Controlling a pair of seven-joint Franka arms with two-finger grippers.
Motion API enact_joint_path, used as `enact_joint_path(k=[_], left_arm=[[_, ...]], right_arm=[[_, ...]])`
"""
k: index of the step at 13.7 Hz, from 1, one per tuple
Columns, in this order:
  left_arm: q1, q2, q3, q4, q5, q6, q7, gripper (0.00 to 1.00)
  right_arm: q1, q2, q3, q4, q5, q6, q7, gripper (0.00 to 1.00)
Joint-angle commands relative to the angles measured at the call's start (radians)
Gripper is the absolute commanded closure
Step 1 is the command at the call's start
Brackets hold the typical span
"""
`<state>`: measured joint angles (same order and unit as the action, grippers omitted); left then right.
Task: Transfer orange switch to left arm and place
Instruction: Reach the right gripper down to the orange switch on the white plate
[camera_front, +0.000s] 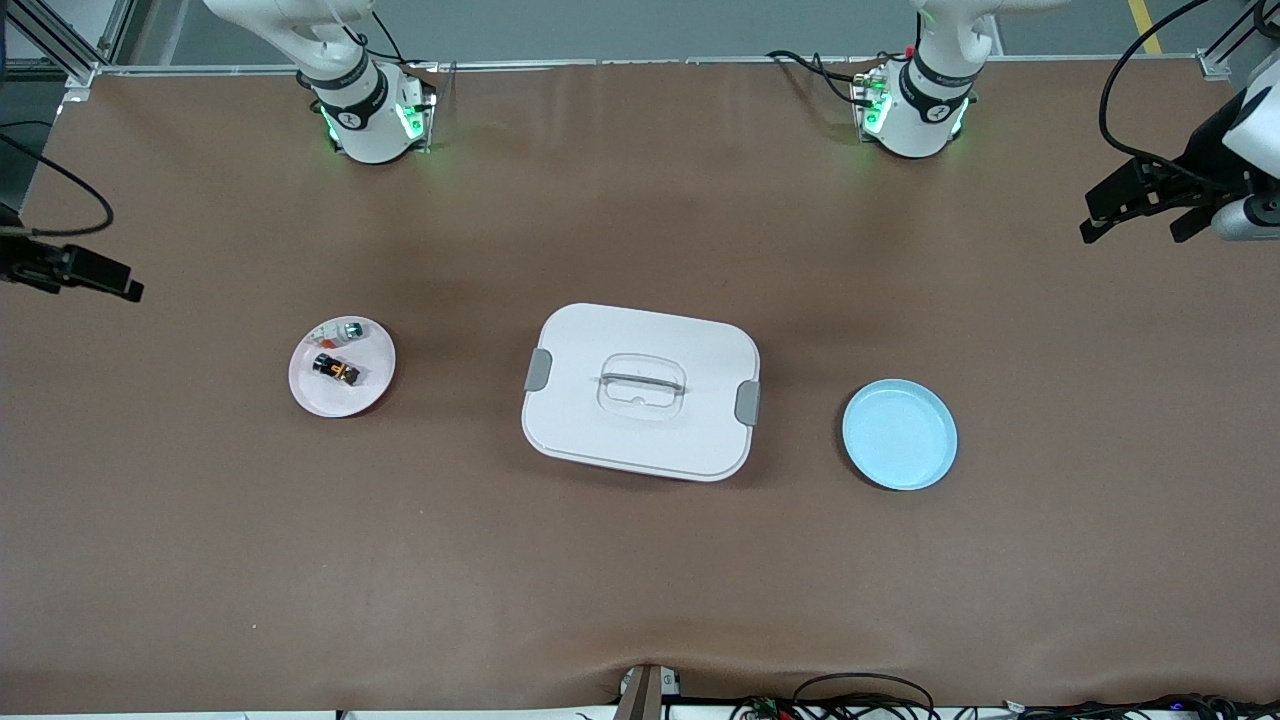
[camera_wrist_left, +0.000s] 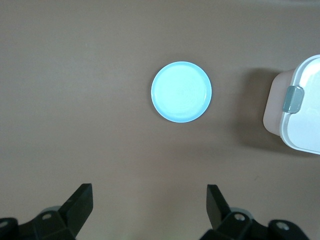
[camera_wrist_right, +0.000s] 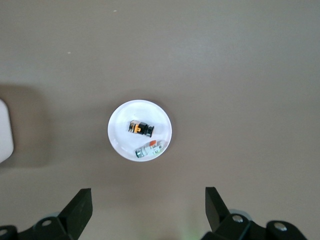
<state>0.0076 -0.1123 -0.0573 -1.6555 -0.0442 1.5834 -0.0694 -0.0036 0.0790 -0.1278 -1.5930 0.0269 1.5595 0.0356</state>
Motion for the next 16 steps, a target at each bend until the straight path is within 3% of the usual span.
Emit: enact_joint_path(k=[1, 9, 16], left_arm=[[0.006, 0.02, -0.004, 0.037, 0.001, -0.019, 0.02, 0.0], [0.005, 0.019, -0.004, 0.039, 0.0, -0.019, 0.022, 0.0], [0.003, 0.005, -0.016, 0.054, -0.003, -0.019, 0.01, 0.0]], right_arm=[[-0.015, -0.03, 0.01, -0.132, 0.016, 0.088, 0.126, 0.0], [0.06, -0.025, 0.014, -0.401, 0.002, 0.358, 0.371, 0.0], [0.08, 0.094, 0.013, -0.515, -0.004, 0.602, 0.397, 0.0]])
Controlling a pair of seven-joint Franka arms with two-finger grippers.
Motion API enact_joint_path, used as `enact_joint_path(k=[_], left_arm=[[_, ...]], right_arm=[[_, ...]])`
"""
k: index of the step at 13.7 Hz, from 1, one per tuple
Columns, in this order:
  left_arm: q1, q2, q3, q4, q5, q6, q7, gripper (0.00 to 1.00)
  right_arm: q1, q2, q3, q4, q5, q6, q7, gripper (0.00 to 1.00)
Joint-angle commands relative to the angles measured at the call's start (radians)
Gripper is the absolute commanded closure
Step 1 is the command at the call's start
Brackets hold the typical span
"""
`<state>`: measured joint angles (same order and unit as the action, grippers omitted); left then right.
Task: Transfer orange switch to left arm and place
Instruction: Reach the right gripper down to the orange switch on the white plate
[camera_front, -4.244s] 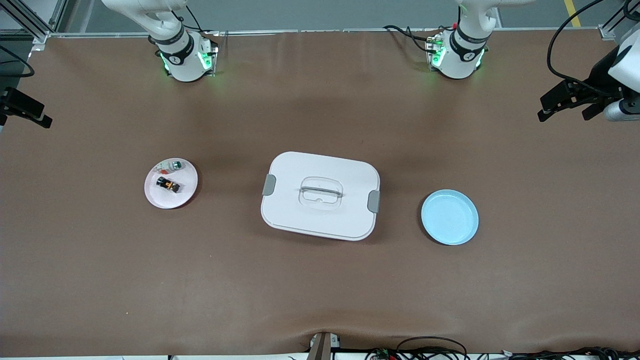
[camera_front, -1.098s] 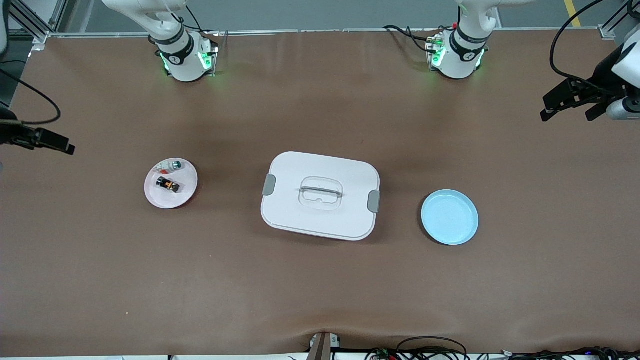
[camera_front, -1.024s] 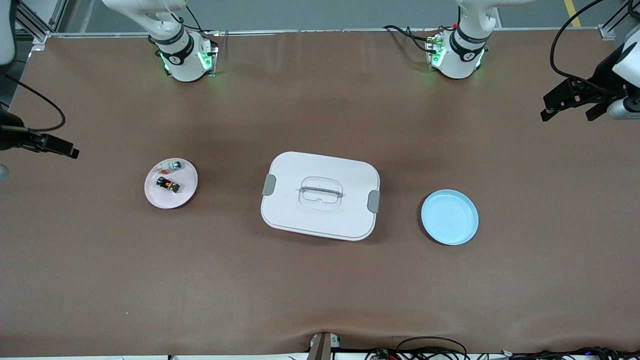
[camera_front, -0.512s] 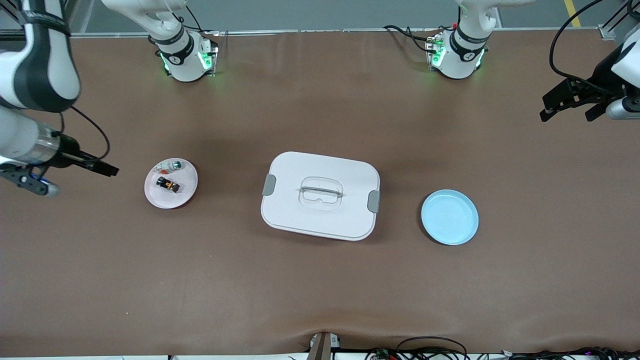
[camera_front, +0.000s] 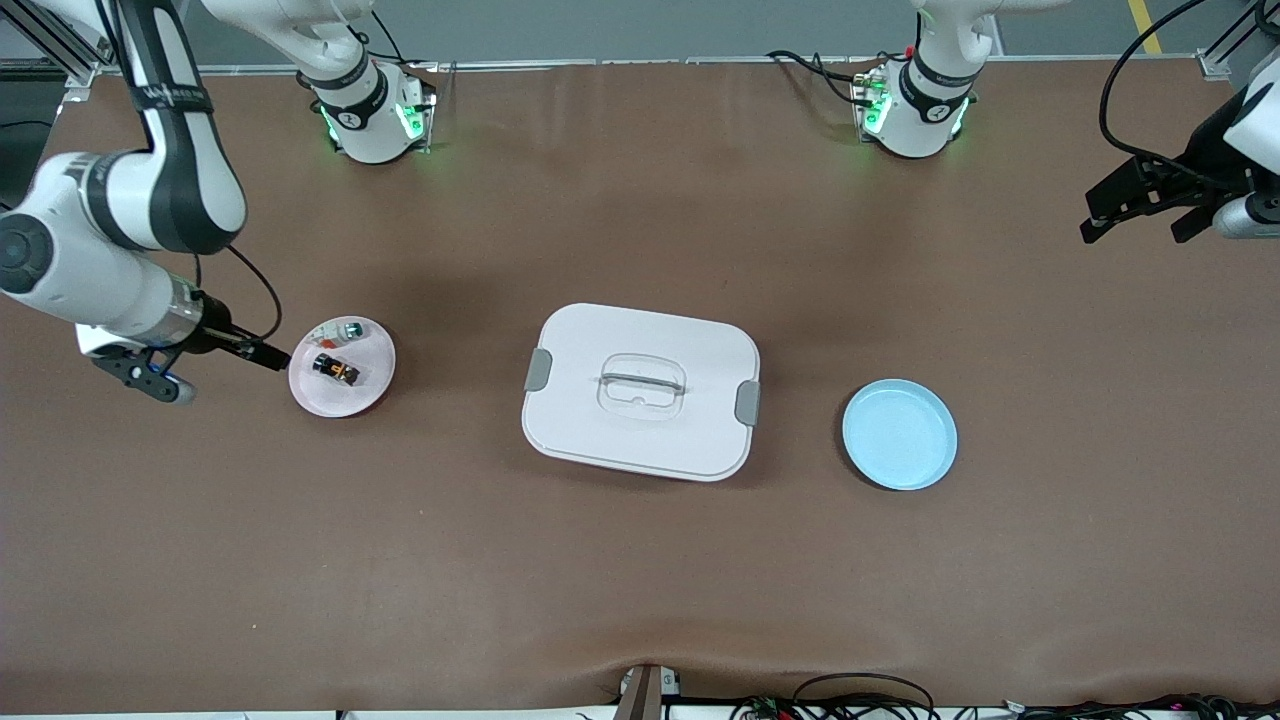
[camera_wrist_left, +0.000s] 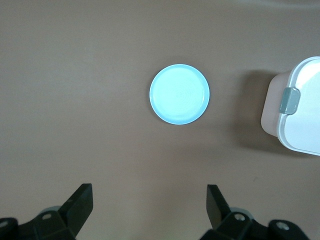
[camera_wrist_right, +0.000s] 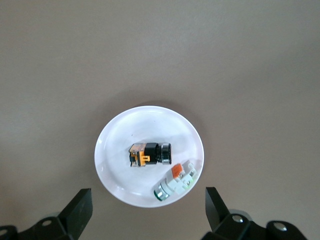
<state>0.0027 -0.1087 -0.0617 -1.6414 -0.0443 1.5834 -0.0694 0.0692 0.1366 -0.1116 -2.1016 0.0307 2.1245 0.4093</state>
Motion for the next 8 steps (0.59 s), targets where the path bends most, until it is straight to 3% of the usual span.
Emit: enact_joint_path(k=[1, 5, 8], left_arm=[[0.01, 0.0, -0.012, 0.051, -0.008, -0.035, 0.01, 0.0], [0.008, 0.0, -0.012, 0.051, -0.014, -0.072, 0.02, 0.0], [0.01, 0.004, -0.012, 0.051, -0.014, -0.068, 0.013, 0.0]], right_arm=[[0.007, 0.055, -0.003, -0.009, -0.008, 0.055, 0.025, 0.0], [0.007, 0.129, -0.003, -0.063, -0.008, 0.196, 0.025, 0.0], [0.017, 0.169, -0.002, -0.063, -0.008, 0.213, 0.025, 0.0]])
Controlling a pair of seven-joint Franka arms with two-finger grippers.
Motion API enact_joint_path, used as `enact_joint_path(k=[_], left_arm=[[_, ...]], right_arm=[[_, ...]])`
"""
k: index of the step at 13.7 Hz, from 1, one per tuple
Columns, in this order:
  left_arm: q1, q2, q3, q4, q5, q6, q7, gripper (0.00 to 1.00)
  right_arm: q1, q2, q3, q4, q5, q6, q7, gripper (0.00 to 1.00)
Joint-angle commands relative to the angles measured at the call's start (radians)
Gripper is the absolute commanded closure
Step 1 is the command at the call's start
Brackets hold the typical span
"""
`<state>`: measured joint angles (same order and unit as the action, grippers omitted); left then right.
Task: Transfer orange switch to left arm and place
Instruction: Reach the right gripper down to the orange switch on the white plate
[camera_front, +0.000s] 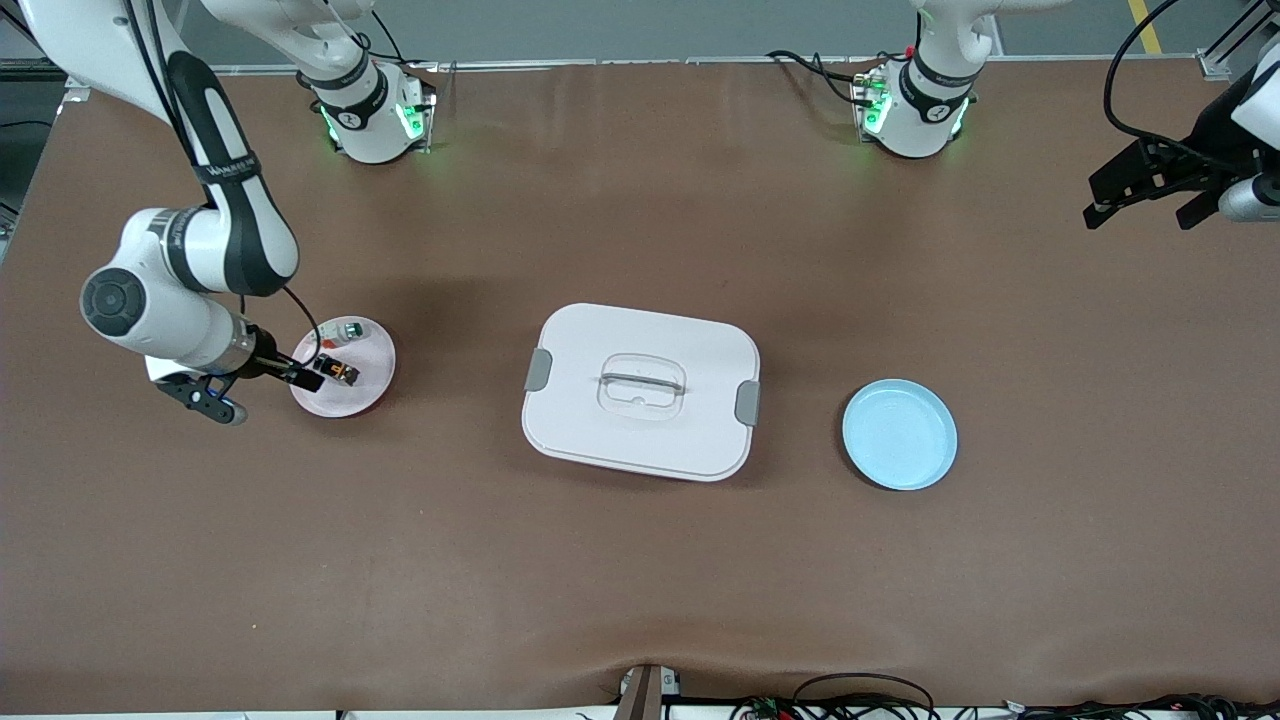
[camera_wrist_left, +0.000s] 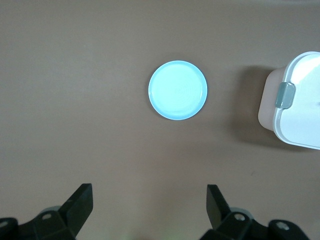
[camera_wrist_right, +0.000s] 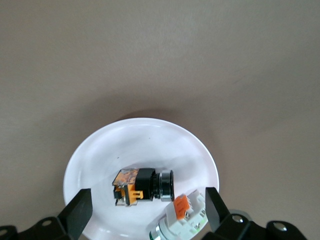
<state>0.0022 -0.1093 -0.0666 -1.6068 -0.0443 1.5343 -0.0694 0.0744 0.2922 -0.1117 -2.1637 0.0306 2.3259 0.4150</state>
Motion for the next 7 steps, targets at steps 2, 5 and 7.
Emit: enact_joint_path(k=[2, 5, 7], left_arm=[[0.012, 0.004, -0.007, 0.015, -0.014, -0.019, 0.017, 0.0], [0.015, 0.002, -0.006, 0.016, -0.014, -0.019, 0.022, 0.0], [0.013, 0.003, -0.004, 0.015, -0.012, -0.019, 0.022, 0.0]], right_arm=[[0.022, 0.041, -0.002, -0.002, -0.008, 0.035, 0.021, 0.0], [0.03, 0.051, -0.002, -0.018, -0.008, 0.067, 0.021, 0.0], [0.041, 0.062, -0.002, -0.025, -0.008, 0.085, 0.021, 0.0]])
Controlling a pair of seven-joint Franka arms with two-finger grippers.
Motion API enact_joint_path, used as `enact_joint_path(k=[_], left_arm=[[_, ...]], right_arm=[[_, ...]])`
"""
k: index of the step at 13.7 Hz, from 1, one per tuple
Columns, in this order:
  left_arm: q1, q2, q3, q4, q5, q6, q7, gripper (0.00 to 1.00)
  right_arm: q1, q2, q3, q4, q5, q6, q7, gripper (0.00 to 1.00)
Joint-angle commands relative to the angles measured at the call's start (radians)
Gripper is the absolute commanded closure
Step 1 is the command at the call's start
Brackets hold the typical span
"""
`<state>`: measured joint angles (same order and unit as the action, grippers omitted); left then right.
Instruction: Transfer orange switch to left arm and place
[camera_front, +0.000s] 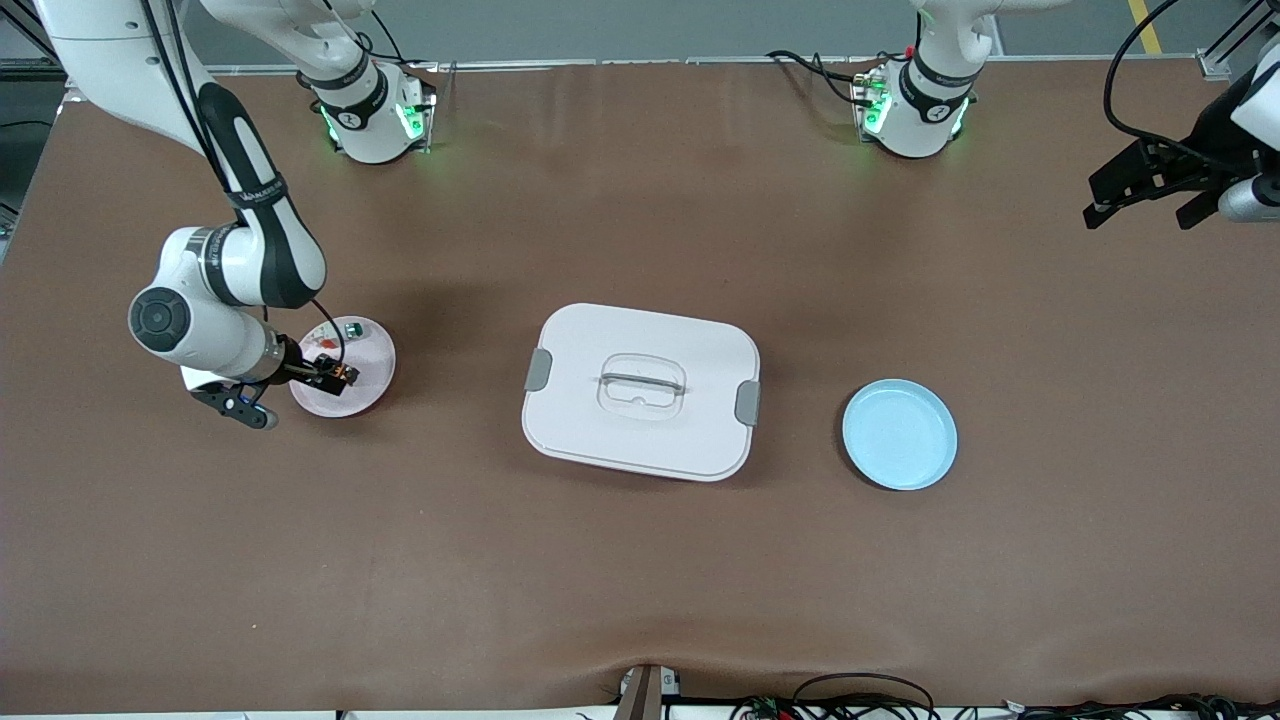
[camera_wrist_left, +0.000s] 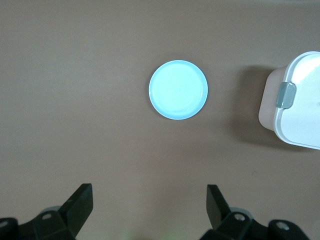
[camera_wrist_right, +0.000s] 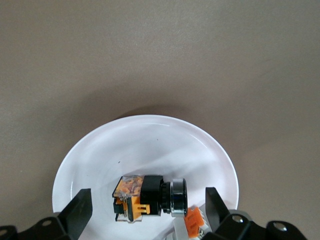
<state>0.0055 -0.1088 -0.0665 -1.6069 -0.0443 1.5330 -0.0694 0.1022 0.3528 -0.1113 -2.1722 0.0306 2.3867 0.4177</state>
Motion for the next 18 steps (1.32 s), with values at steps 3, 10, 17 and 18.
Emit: enact_joint_path(k=[3, 10, 17, 18], left_arm=[[0.011, 0.006, -0.004, 0.013, -0.011, -0.017, 0.022, 0.0], [0.011, 0.008, -0.001, 0.012, -0.014, -0.017, 0.019, 0.0], [0.013, -0.029, -0.001, -0.043, -0.141, -0.025, 0.019, 0.0], [0.014, -0.047, 0.001, -0.068, -0.19, -0.022, 0.023, 0.0]], right_arm=[[0.017, 0.018, -0.002, -0.02, -0.008, 0.028, 0.018, 0.0], [0.02, 0.025, -0.002, -0.069, -0.008, 0.1, 0.016, 0.0], [0.034, 0.026, -0.004, -0.07, -0.008, 0.095, 0.016, 0.0], [0.036, 0.026, -0.004, -0.07, -0.008, 0.094, 0.015, 0.0]])
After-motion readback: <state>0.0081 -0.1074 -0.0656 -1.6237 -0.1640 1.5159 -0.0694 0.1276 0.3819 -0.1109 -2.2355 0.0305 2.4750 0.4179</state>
